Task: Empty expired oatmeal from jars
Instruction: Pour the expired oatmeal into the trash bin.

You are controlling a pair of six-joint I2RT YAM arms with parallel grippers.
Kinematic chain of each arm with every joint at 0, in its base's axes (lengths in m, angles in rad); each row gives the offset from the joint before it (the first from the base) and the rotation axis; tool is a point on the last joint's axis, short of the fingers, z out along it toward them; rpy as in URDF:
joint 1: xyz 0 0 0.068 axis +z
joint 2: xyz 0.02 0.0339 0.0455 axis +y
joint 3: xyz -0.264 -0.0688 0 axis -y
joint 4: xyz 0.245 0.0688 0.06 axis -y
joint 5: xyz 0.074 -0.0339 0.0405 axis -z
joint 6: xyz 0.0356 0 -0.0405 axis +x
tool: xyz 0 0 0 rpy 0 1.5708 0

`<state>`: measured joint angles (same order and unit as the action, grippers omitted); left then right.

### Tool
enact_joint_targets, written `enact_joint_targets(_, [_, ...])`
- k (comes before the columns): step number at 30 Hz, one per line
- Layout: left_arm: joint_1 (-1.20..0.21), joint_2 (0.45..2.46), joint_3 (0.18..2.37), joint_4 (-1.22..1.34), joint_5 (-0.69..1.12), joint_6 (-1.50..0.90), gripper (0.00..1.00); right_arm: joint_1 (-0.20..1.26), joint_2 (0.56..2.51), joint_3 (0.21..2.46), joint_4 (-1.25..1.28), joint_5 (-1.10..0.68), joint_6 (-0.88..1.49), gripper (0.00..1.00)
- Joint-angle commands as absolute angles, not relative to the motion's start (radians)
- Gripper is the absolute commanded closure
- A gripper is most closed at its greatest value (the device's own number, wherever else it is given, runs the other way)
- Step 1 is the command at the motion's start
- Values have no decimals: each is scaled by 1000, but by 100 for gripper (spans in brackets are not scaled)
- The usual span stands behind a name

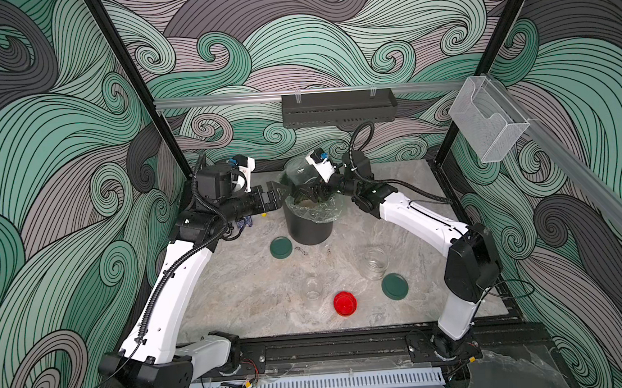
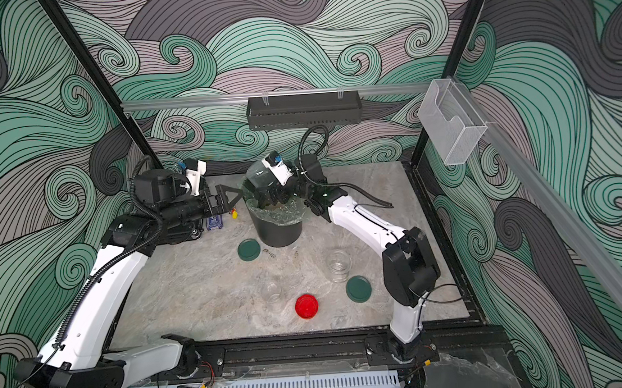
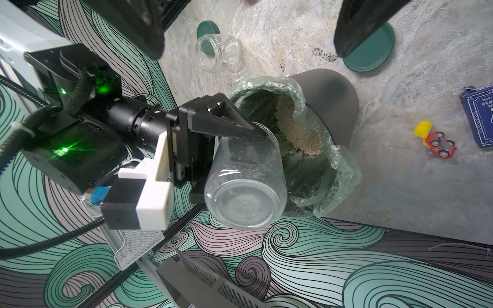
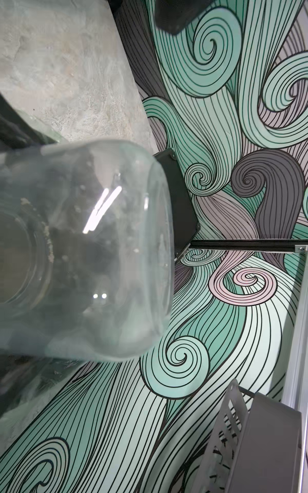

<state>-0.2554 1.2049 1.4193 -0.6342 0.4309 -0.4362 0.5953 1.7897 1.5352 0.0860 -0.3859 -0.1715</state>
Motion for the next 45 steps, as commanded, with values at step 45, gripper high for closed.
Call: enact_joint_targets(45, [-245,1206,1479,-640,436,-411,1,599,1686,1539,157,-436,-196,74])
